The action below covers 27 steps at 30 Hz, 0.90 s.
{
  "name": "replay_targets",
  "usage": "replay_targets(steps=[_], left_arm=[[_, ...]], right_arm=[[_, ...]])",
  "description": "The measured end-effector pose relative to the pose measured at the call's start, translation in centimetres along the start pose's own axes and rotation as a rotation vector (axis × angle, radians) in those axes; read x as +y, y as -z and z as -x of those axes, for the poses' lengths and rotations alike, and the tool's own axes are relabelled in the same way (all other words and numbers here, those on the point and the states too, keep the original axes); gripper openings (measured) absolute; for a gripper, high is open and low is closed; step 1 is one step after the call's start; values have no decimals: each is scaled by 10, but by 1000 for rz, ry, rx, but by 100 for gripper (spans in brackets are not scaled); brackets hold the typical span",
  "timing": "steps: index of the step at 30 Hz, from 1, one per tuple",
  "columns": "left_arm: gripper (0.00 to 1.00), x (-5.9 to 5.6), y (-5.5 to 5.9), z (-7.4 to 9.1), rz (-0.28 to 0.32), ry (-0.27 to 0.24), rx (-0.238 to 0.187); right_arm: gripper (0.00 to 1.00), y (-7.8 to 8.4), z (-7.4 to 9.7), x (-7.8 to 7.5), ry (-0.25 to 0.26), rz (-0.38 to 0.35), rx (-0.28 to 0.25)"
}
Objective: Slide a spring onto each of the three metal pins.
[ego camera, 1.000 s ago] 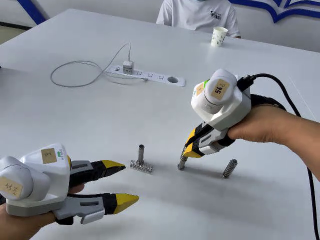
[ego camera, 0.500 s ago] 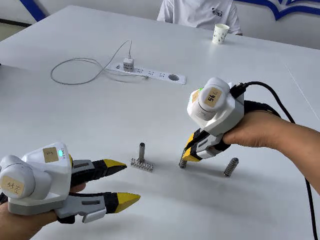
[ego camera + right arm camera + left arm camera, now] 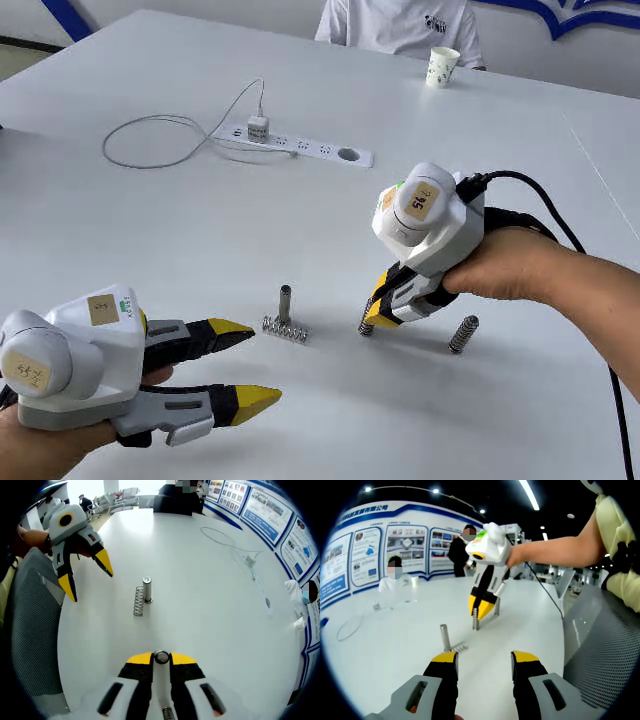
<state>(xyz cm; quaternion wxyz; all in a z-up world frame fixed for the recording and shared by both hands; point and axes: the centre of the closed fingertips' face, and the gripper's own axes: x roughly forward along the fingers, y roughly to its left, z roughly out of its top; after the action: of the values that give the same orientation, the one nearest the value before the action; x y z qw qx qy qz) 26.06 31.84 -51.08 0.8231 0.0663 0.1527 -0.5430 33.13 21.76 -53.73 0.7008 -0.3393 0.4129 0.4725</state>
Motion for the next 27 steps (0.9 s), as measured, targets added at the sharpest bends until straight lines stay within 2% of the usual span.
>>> replay_targets(steps=[9, 16, 27], left_arm=[[43, -1, -1, 0, -3, 2, 0], [43, -3, -2, 0, -7, 3, -2], [43, -1, -2, 3, -13, -5, 0]], right_arm=[[20, -3, 6, 0, 18, 2, -19], [24, -20, 15, 4, 32, 17, -63], [23, -39, 7, 17, 14, 32, -90]])
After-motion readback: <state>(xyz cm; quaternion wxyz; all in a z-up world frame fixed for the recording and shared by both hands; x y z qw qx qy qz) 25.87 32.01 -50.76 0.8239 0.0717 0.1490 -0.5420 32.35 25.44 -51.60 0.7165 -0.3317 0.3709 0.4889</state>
